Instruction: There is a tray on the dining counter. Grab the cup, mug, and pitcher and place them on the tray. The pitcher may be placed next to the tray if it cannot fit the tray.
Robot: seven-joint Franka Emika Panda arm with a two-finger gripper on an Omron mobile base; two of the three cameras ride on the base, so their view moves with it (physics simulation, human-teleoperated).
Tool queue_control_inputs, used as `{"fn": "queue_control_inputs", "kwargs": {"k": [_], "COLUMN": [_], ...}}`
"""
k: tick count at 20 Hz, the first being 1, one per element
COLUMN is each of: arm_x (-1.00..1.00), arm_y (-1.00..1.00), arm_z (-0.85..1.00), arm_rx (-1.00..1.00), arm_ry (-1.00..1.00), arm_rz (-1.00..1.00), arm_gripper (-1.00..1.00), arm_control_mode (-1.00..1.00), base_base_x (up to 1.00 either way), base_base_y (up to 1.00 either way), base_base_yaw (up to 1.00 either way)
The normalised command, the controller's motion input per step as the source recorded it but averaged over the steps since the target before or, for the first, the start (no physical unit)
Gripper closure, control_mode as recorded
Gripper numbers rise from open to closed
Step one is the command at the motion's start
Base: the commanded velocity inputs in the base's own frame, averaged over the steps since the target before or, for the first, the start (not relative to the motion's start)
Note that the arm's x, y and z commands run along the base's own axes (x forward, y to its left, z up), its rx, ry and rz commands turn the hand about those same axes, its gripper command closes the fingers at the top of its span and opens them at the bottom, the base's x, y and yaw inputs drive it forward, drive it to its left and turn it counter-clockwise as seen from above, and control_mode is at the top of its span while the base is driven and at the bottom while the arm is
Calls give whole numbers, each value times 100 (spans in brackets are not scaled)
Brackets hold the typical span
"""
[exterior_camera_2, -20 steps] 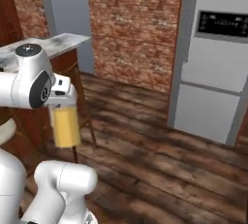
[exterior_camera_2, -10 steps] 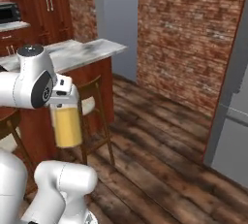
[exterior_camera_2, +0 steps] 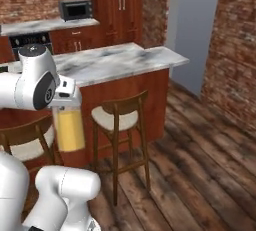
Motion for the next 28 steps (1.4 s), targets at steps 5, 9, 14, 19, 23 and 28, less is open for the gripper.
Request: {"fn": "queue_control_inputs", "kwargs": {"k": [5,9,14,19,23,28], "arm_x": [0,0,0,0,0,0], "arm_y": [0,0,0,0,0,0], "arm_z": [0,0,0,0,0,0], "arm_rx": [0,0,0,0,0,0], "arm_ry": [0,0,0,0,0,0], "arm_rz": [0,0,0,0,0,0], "arm_gripper": [100,100,100,100,100,100], "arm_control_mode": [100,100,100,100,100,100], "base_base_x": [20,54,80,87,52,46], "base_base_y": [19,-7,-30,-31,-15,0], "base_base_yaw": [51,35,35,40,41,31]}}
